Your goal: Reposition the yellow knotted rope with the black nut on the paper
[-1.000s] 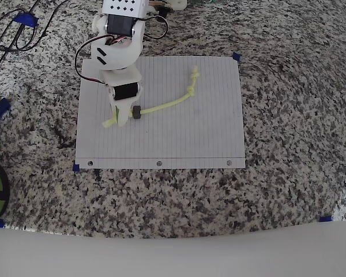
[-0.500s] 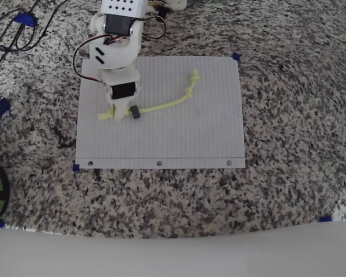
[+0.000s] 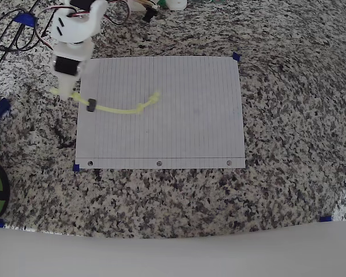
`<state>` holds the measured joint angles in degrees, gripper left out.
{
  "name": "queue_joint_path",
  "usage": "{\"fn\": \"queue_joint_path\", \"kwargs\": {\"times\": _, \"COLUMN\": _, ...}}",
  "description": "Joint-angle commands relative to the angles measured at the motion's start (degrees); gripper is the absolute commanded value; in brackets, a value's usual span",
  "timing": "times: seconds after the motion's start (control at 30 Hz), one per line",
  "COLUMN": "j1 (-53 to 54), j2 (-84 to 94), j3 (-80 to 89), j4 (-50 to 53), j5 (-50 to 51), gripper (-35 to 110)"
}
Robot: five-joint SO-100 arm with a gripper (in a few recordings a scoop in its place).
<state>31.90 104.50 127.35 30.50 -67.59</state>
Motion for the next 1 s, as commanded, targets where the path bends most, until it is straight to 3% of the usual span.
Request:
{"fn": "queue_joint_path", "kwargs": {"times": 0.0, "j1": 2.7, "j2": 3.0, "j3": -3.3, "j4": 1.6, "j5": -2.4, "gripper": 0}}
{"fn": "queue_joint_path", "kwargs": {"times": 0.23, "j1": 2.3, "j2": 6.0, "j3": -3.4, "j4": 4.0, "j5": -2.5, "gripper": 0}}
{"fn": "queue_joint_path", "kwargs": {"times": 0.67, "j1": -10.0, "j2": 24.1, "j3": -3.4, "j4": 6.1, "j5": -5.7, "gripper": 0}}
{"fn": "queue_joint_path", "kwargs": {"times": 0.97, "j1": -12.7, "j2": 36.1, "j3": -3.3, "j4": 7.8, "j5": -7.8, "gripper": 0}}
